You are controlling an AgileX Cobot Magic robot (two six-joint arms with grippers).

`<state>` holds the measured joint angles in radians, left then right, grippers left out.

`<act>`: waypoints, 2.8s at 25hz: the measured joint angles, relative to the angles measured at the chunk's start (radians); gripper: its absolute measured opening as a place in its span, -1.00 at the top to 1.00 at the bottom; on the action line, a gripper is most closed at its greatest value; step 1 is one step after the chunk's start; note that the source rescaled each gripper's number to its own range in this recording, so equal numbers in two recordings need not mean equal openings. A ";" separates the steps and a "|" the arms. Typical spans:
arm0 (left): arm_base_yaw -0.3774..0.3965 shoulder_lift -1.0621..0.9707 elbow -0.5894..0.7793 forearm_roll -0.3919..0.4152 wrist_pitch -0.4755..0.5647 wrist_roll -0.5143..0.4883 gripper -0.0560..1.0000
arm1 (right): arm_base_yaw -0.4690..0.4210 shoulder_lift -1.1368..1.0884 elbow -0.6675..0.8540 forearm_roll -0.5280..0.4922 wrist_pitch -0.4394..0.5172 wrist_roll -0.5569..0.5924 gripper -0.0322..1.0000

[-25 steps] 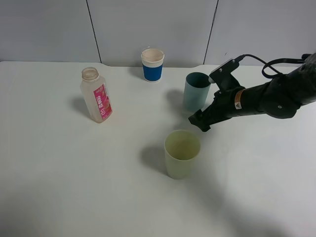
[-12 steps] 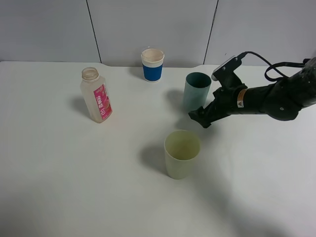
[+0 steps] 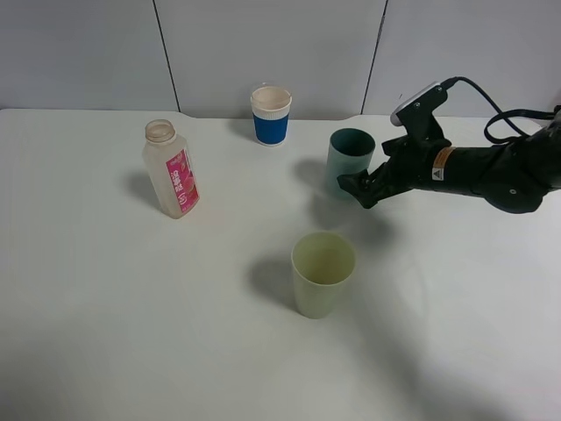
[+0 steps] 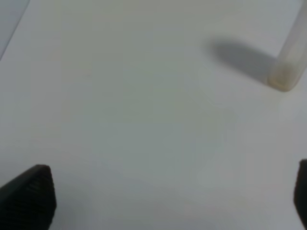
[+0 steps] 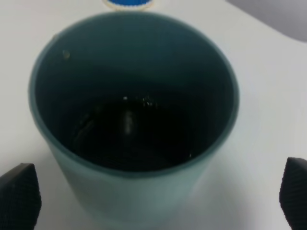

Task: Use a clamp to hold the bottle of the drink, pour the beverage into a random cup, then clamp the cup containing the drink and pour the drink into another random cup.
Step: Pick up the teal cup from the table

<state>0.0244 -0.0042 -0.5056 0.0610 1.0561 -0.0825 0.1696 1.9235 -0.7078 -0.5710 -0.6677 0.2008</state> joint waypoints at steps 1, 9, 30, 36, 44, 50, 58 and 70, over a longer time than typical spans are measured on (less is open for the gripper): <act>0.000 0.000 0.000 0.000 0.000 0.000 -1.00 | -0.001 0.020 0.000 -0.005 -0.030 0.006 -1.00; 0.000 0.000 0.000 0.000 0.000 0.000 -1.00 | -0.002 0.099 0.000 -0.010 -0.124 -0.028 -1.00; 0.000 0.000 0.000 0.000 0.000 0.000 -1.00 | -0.003 0.183 -0.121 -0.033 -0.174 -0.029 -1.00; 0.000 0.000 0.000 0.000 0.000 0.000 -1.00 | -0.003 0.212 -0.122 -0.045 -0.197 -0.029 -1.00; 0.000 0.000 0.000 0.000 0.000 0.000 -1.00 | -0.003 0.233 -0.122 -0.055 -0.218 -0.029 -1.00; 0.000 0.000 0.000 0.000 0.000 0.000 -1.00 | -0.003 0.233 -0.122 -0.056 -0.253 -0.029 -1.00; 0.000 0.000 0.000 0.000 0.000 0.000 -1.00 | -0.003 0.233 -0.122 -0.056 -0.260 -0.029 -0.92; 0.000 0.000 0.000 0.000 0.000 0.000 -1.00 | -0.003 0.233 -0.122 -0.053 -0.264 -0.026 0.94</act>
<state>0.0244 -0.0042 -0.5056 0.0610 1.0561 -0.0825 0.1667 2.1569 -0.8298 -0.6236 -0.9316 0.1747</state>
